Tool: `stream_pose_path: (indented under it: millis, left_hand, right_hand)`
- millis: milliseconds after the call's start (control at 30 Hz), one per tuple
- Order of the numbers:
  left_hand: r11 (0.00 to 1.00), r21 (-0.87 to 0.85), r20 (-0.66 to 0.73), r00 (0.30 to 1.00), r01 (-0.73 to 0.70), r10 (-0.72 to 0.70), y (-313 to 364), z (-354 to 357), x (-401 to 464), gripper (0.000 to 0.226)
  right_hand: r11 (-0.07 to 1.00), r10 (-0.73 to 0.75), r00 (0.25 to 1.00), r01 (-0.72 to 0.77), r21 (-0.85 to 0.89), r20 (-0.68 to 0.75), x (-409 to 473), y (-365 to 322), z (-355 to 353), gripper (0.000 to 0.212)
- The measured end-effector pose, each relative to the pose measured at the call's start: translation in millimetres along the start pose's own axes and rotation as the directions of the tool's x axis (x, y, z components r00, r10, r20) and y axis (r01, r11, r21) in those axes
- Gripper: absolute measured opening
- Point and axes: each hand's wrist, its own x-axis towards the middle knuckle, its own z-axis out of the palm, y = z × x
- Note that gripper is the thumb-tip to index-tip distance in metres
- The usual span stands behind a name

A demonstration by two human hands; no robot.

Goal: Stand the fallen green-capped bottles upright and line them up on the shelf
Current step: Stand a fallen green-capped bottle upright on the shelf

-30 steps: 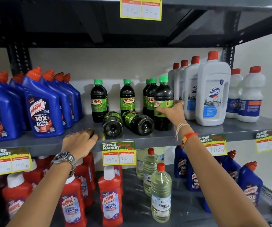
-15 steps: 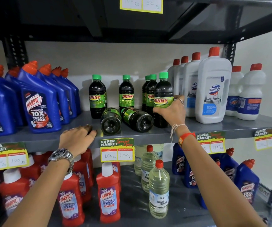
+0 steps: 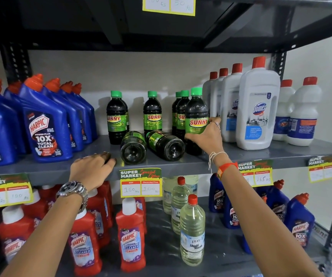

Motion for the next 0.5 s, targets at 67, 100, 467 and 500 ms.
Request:
stream_pose_path:
  millis: [67,100,467,500]
  left_hand:
    - [1.0,-0.006,-0.011,1.0,0.002,-0.002,0,0,-1,0.046]
    - [1.0,-0.012,-0.013,1.0,0.002,-0.002,0,0,-1,0.045]
    - [0.984,-0.171,-0.056,0.997,0.043,-0.053,0,4,2,0.084]
    - [0.977,-0.202,-0.063,0.994,0.071,-0.086,1,4,3,0.073]
  right_hand:
    - [1.0,0.016,1.0,-0.016,-0.019,0.021,0,-1,1,0.087]
    - [0.998,0.031,0.999,-0.03,-0.059,0.024,-1,-3,3,0.09]
    - [0.853,-0.495,0.864,0.504,-0.137,0.094,-15,-82,17,0.056]
    - [0.848,-0.43,0.86,0.489,-0.206,0.275,-11,-88,23,0.058]
